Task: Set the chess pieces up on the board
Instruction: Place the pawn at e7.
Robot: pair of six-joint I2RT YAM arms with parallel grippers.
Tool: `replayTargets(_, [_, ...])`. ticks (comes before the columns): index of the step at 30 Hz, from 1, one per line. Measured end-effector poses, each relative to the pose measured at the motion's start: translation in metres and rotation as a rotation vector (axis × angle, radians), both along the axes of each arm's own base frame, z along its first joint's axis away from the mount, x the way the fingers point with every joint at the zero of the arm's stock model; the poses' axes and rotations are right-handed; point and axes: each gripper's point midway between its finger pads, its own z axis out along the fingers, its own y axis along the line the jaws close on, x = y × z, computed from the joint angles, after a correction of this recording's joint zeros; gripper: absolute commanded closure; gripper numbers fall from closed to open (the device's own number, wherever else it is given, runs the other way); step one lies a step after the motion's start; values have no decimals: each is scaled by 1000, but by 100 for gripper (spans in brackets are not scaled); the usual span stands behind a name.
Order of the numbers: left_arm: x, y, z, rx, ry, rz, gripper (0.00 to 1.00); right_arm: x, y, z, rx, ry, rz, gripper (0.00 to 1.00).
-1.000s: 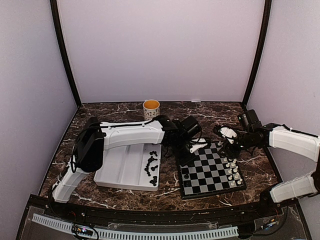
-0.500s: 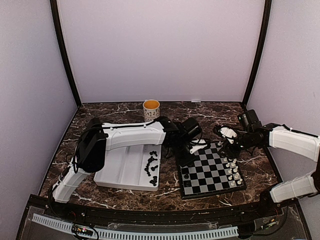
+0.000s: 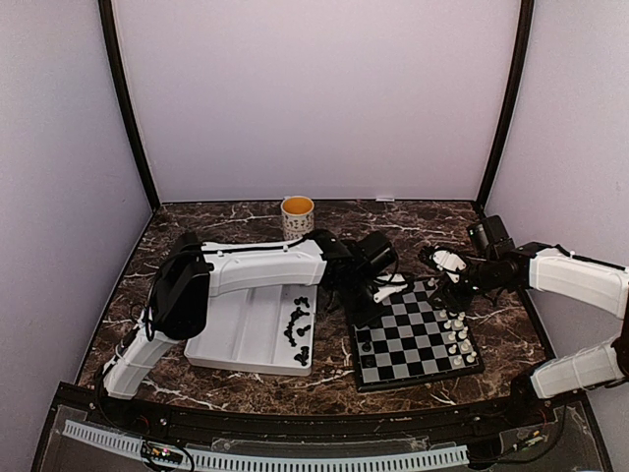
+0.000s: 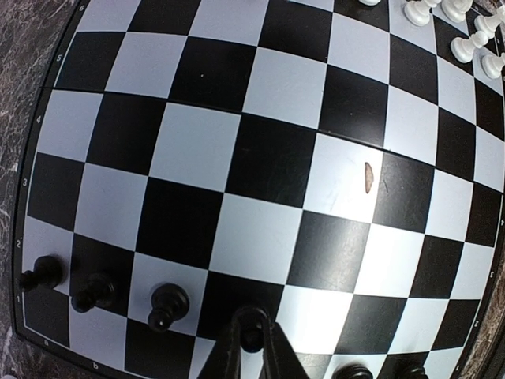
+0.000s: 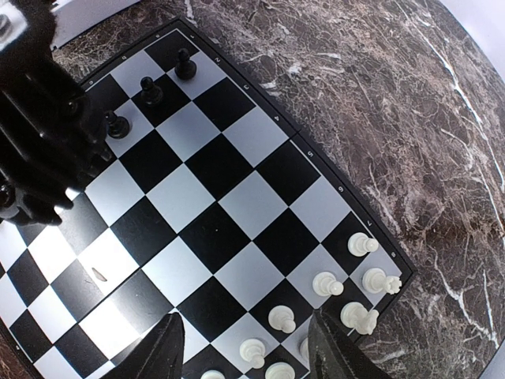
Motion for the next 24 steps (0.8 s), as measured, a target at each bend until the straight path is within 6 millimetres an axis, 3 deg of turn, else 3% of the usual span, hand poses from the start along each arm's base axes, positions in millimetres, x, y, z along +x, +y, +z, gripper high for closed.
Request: replayTargets(24, [2, 8, -3, 39, -5, 26, 73, 0, 0, 0, 0, 1, 0, 45])
